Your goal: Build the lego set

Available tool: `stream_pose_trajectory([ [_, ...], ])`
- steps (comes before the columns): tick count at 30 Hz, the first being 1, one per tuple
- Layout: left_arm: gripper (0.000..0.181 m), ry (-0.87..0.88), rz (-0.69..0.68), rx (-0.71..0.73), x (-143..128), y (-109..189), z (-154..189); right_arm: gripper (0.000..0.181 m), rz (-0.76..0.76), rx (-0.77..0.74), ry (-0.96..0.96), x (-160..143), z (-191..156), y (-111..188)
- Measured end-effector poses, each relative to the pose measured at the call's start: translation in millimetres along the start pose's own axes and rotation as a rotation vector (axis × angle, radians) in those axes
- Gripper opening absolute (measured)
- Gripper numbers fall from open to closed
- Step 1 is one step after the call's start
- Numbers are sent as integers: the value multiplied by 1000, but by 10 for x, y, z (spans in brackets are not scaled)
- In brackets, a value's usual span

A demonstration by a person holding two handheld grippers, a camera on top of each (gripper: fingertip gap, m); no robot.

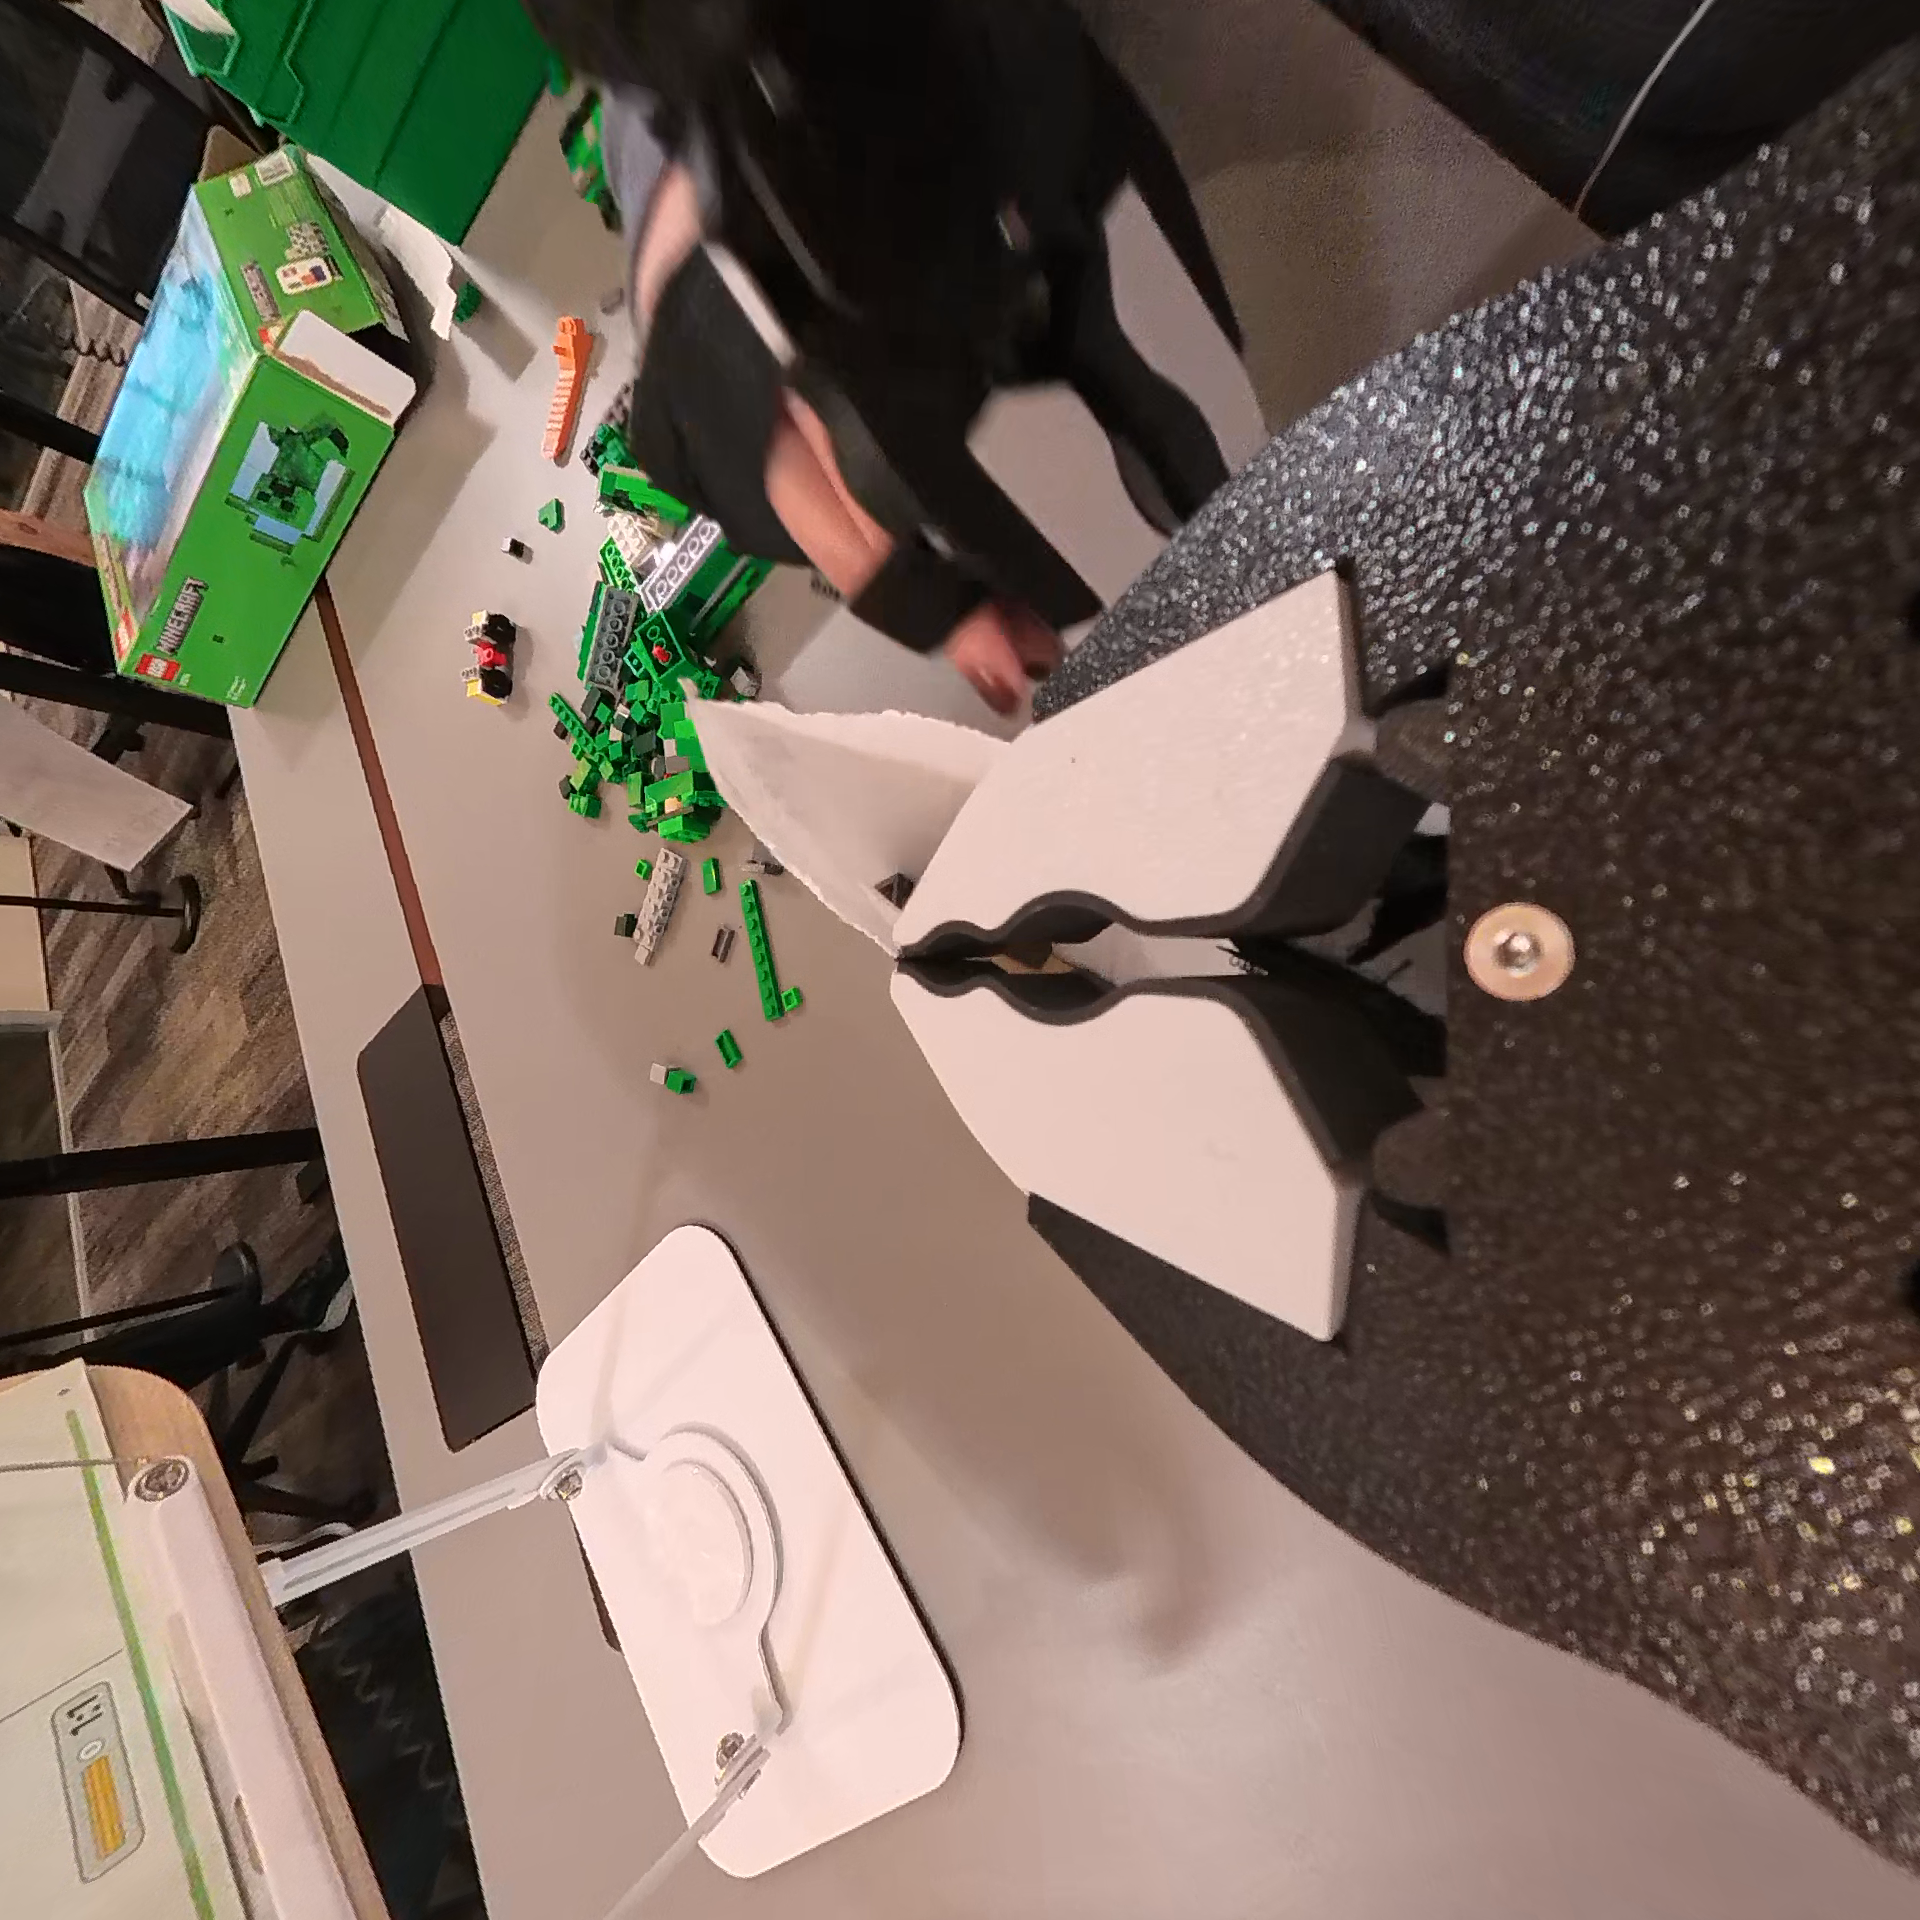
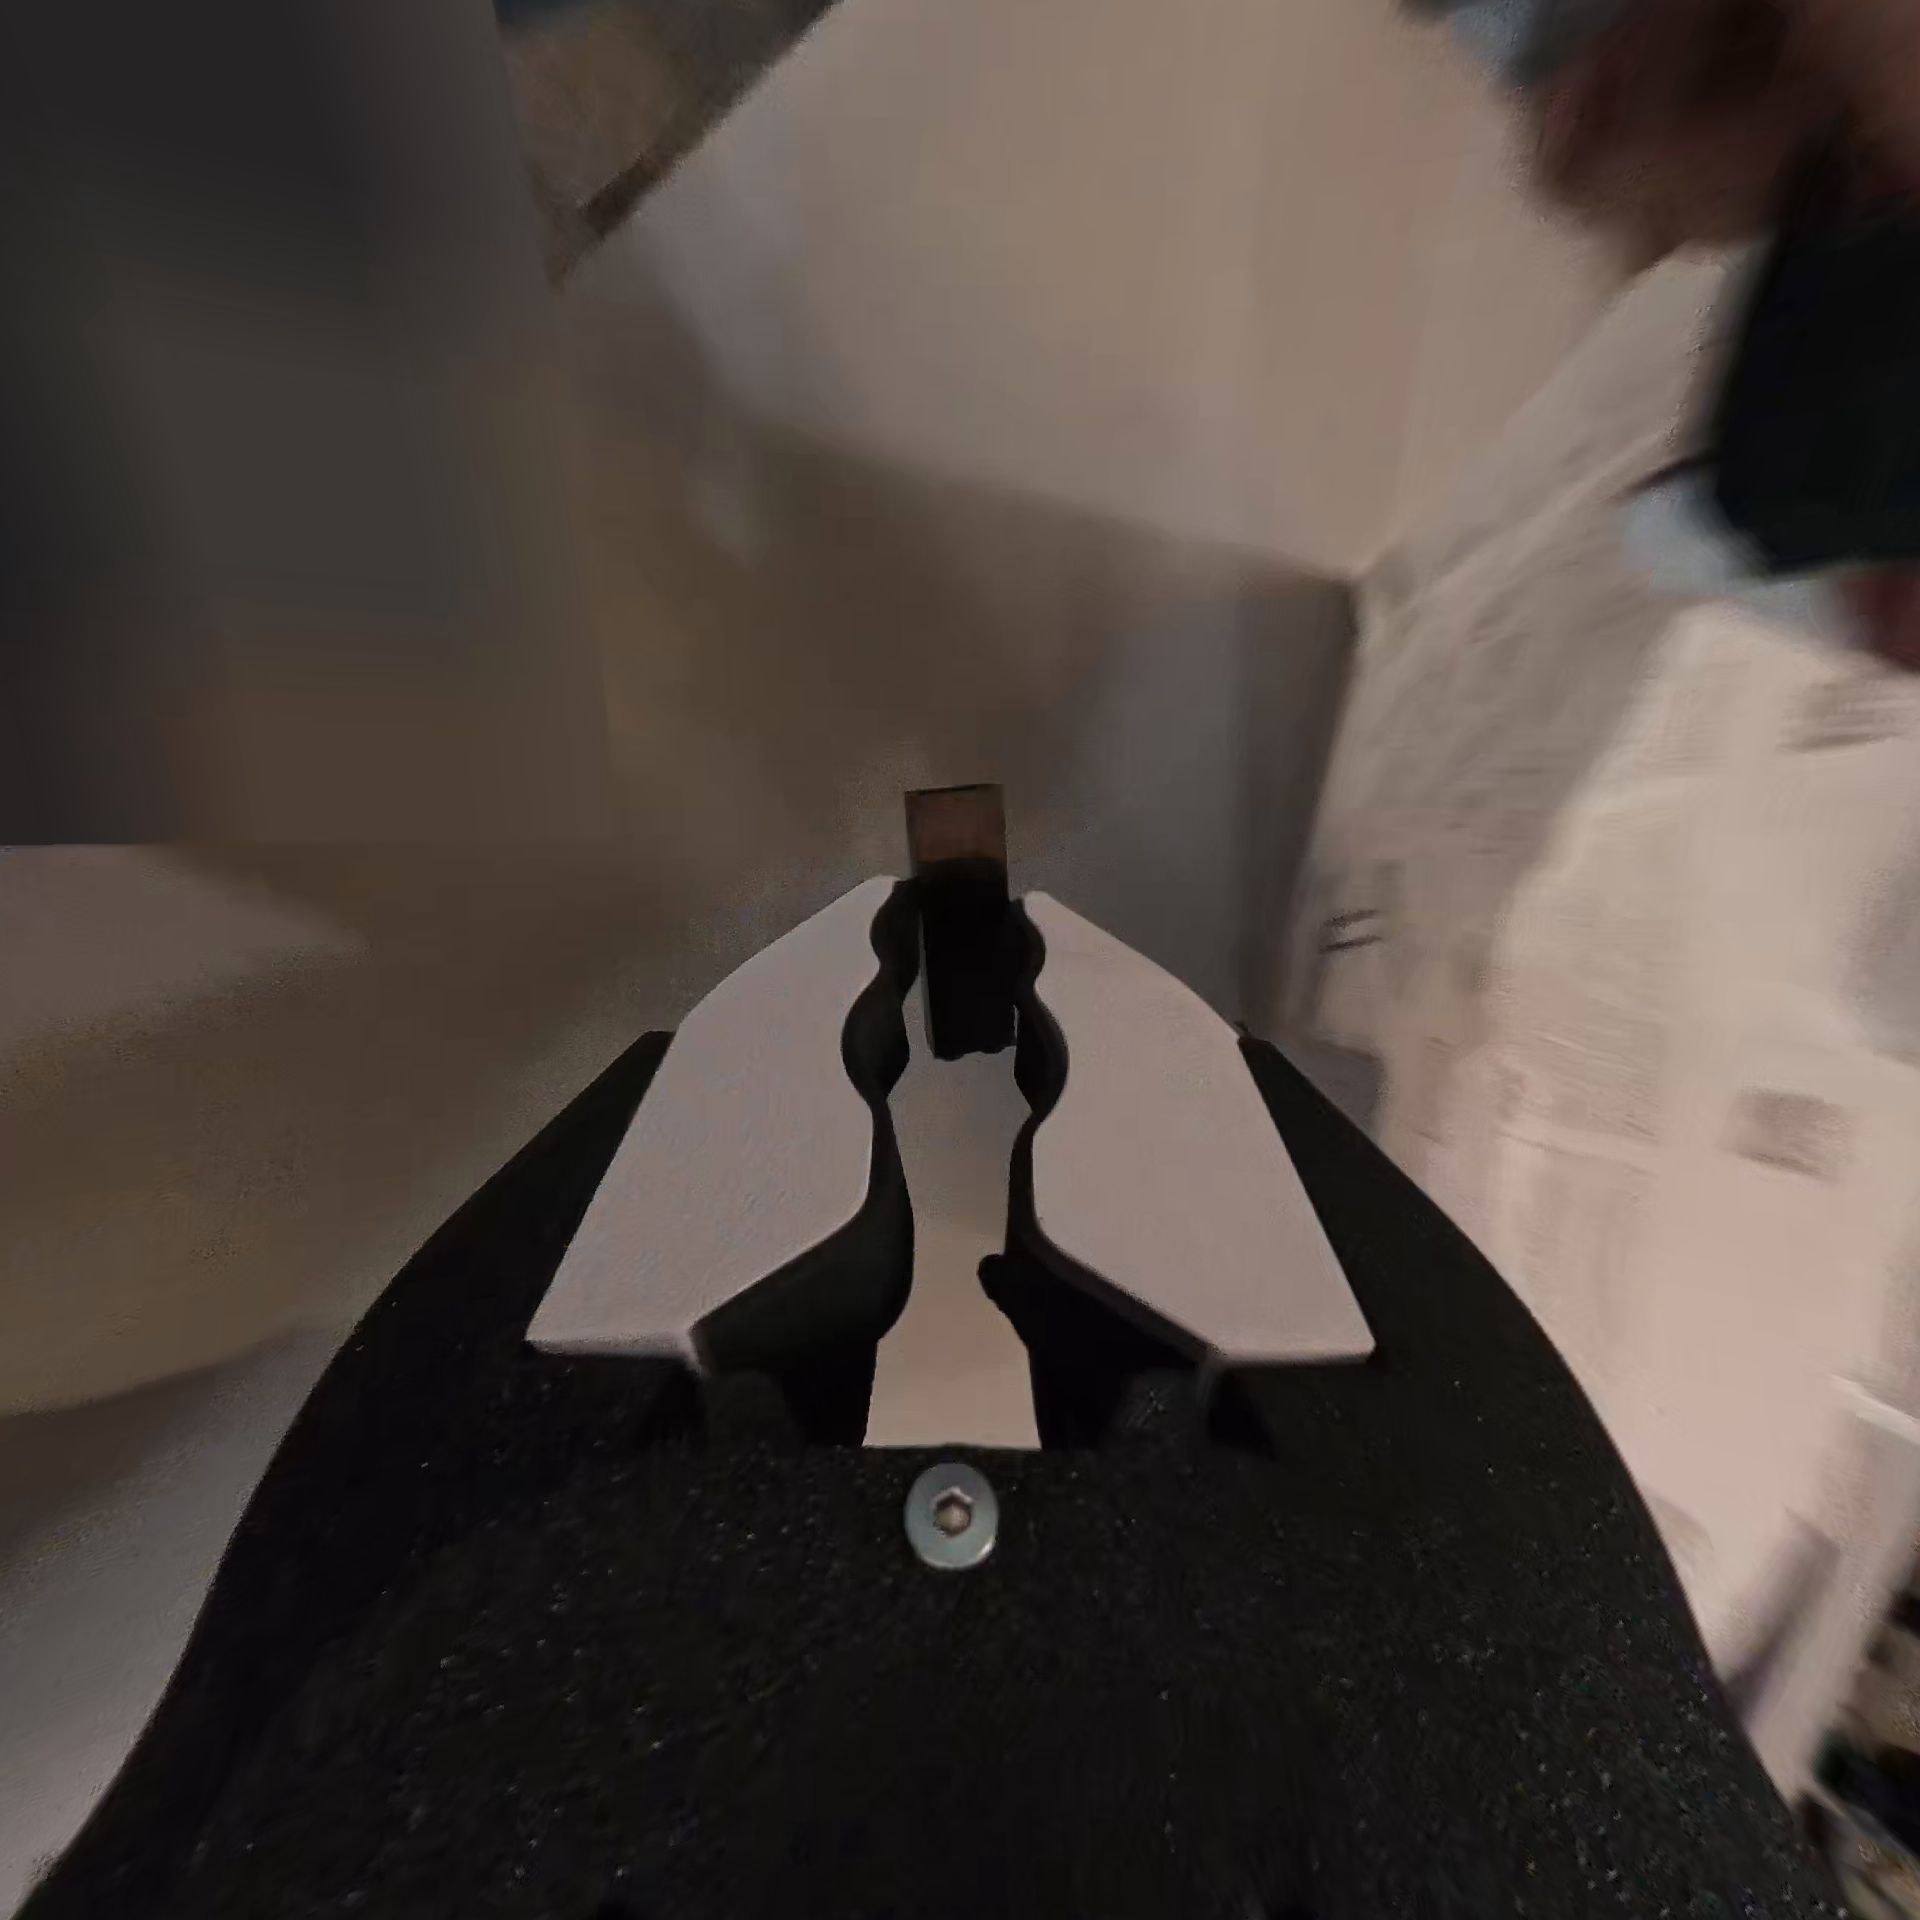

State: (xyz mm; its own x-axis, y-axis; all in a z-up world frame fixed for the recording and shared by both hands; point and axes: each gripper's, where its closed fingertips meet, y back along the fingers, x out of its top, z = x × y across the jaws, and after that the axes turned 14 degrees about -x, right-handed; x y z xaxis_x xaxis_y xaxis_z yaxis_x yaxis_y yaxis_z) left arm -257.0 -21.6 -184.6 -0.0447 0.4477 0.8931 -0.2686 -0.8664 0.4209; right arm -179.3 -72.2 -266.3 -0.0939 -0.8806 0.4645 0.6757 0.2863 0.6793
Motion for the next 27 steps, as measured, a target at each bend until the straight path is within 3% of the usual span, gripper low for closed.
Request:
stream_pose_trajectory([
  [4, 0, -13, 11, -3, 40, 29, 48, 16, 162, -477, 147, 243, 636, 488],
  [6, 0, -13, 18, -4, 53, 40, 51, 16, 150, -671, 237, 251, 883, 643],
  [8, 0, -9, 19, -6, 47, 41, 42, 16, 89, -761, 327, 203, 1004, 661],
  [17, 0, -10, 13, -12, 41, 17, 54, 17, -124, -783, 586, 35, 1076, 407],
  [20, 0, -9, 6, -10, 30, 7, 51, 19, -171, -753, 579, -34, 1078, 364],
  [23, 0, -8, 4, -15, 27, -11, 56, 34, -177, -715, 519, -50, 1025, 331],
  [27, 0, -12, -9, -10, 12, -30, 56, 35, -164, -743, 418, -42, 996, 375],
])
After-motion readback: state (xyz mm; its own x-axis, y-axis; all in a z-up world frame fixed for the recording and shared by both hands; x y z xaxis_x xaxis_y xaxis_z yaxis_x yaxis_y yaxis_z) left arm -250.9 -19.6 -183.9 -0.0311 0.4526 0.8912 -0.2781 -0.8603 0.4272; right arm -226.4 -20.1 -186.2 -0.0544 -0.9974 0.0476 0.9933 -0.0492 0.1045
